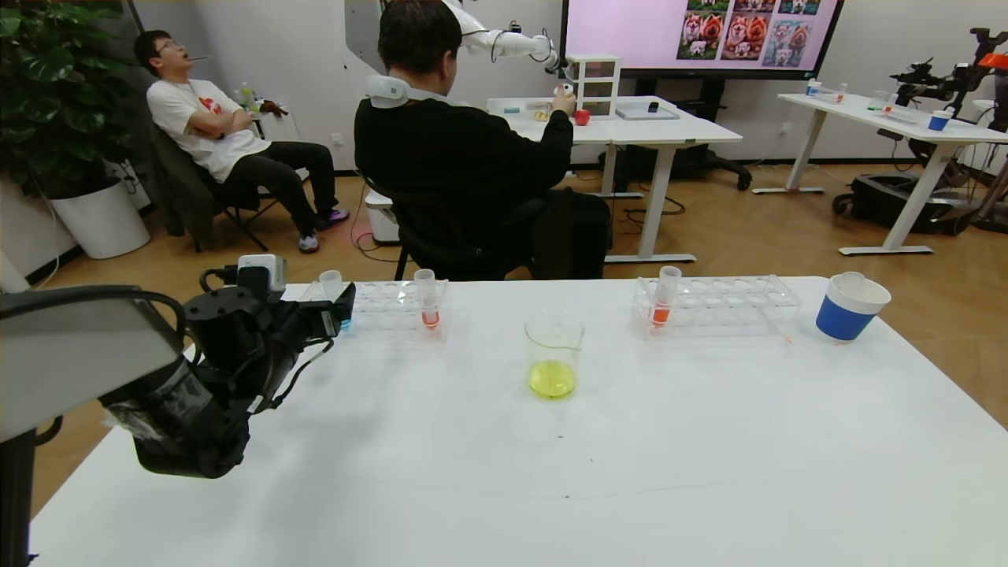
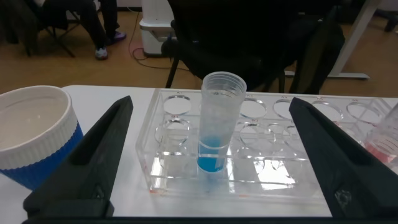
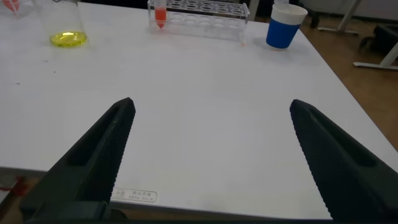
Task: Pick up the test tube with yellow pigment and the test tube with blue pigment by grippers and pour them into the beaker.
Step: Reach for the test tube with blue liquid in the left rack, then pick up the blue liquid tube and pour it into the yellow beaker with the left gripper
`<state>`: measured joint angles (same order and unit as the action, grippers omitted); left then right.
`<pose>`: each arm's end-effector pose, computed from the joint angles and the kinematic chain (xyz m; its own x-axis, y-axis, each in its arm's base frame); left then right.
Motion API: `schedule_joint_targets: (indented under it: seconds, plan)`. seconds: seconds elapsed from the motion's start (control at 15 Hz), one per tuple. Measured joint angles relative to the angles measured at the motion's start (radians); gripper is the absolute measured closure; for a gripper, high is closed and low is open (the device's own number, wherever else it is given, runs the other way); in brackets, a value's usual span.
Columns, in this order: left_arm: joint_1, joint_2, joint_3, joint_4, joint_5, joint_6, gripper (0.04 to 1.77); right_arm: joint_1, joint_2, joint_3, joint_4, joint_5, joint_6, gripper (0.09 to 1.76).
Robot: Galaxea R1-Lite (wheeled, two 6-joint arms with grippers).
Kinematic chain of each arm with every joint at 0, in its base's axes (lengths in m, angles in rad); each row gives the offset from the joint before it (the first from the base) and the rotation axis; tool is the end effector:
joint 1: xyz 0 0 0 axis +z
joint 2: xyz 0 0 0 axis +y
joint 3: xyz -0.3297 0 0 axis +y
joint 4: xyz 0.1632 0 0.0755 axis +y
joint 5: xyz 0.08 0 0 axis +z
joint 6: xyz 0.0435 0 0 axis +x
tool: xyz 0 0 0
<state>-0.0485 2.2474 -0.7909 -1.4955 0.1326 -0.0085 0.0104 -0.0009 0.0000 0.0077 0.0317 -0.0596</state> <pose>0.4229 -0.0148 0.1083 0.9957 0.0840 0.0386 -0.0836 0.9964 -0.0136 -0.0431 0.0009 0.0745 0.9991 0.0421 -0.0068 -0.0424 0.9973 -0.0593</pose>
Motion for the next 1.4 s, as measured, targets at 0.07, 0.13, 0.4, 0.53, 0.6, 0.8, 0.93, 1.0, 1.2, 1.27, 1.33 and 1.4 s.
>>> schedule_joint_targets:
  seconds: [0.07,0.13,0.4,0.53,0.6,0.8,0.93,1.0,1.2,1.27,1.33,1.4]
  plan:
    - [0.000,0.024,-0.042,0.013,0.003,0.000,0.06,0.000,0.000,0.000,0.000,0.000,0.000,0.11]
    - [-0.001,0.046,-0.080,0.035,0.005,0.000,0.06,0.000,0.000,0.000,0.000,0.000,0.000,0.11]
    - [-0.002,0.116,-0.202,0.088,0.010,0.001,0.06,0.000,0.000,0.000,0.000,0.000,0.000,0.11]
    - [-0.004,0.130,-0.224,0.087,0.010,0.002,0.06,0.000,0.000,0.000,0.000,0.000,0.000,0.11]
    - [-0.005,0.133,-0.227,0.084,0.010,0.004,0.06,0.000,0.000,0.000,0.000,0.000,0.000,0.11]
    - [-0.008,0.138,-0.230,0.073,0.016,0.009,0.28,0.000,0.000,0.000,0.000,0.000,0.000,0.11]
    - [-0.010,0.136,-0.227,0.073,0.037,0.006,1.04,0.000,0.000,0.000,0.000,0.000,0.000,0.11]
    - [-0.011,0.134,-0.224,0.073,0.039,0.005,1.39,0.000,0.000,0.000,0.000,0.000,0.000,0.11]
    - [-0.012,0.131,-0.220,0.059,0.041,0.005,1.28,0.000,0.000,0.000,0.000,0.000,0.000,0.11]
    - [-0.013,0.131,-0.219,0.059,0.041,0.005,1.31,0.000,0.000,0.000,0.000,0.000,0.000,0.11]
    - [-0.013,0.130,-0.219,0.059,0.041,0.005,1.31,0.000,0.000,0.000,0.000,0.000,0.000,0.11]
    - [-0.012,0.128,-0.219,0.060,0.041,0.006,1.31,0.000,0.000,0.000,0.000,0.000,0.000,0.11]
